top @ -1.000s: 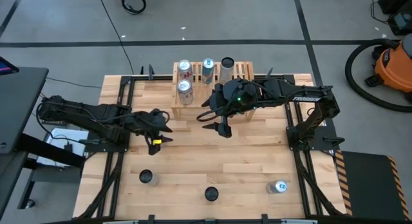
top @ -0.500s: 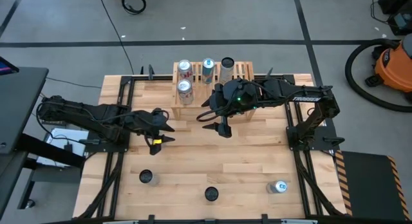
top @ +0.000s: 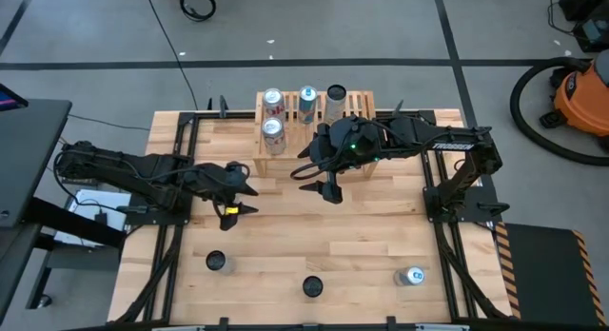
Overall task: Place canned beverage on shelf
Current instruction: Put the top white-pink soda can on the shelf
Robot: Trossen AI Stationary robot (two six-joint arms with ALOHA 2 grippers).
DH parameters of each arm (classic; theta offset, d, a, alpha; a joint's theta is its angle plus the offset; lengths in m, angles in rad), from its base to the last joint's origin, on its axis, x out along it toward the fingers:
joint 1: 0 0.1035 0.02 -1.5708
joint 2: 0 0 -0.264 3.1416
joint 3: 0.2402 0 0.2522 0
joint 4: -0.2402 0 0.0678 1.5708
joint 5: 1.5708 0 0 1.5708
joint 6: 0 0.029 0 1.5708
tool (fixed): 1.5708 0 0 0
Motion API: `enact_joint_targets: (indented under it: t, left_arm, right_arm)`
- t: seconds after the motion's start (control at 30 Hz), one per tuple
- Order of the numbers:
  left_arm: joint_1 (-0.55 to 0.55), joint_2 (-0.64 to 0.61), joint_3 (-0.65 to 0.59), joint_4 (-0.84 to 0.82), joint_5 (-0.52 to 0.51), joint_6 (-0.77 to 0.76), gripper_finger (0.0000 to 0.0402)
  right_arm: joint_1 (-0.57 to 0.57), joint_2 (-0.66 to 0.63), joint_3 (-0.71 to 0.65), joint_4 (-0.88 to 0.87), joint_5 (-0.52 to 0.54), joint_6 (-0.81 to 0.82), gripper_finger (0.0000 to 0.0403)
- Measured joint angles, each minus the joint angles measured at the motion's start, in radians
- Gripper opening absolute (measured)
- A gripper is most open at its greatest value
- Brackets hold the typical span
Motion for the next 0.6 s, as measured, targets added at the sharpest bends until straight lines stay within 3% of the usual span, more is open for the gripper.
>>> enact_joint_targets:
  t: [0.27,0.6]
  left_arm:
    - [0.003,0.0,0.0,-0.117,-0.019,-0.003,0.0347]
    - [0.003,-0.003,0.0,-0.332,-0.06,-0.025,0.036]
  right_arm:
    - [0.0,0.0,0.0,0.0,0.0,0.0,0.0398]
    - [0.0,0.0,0.0,0.0,0.0,0.0,0.0398]
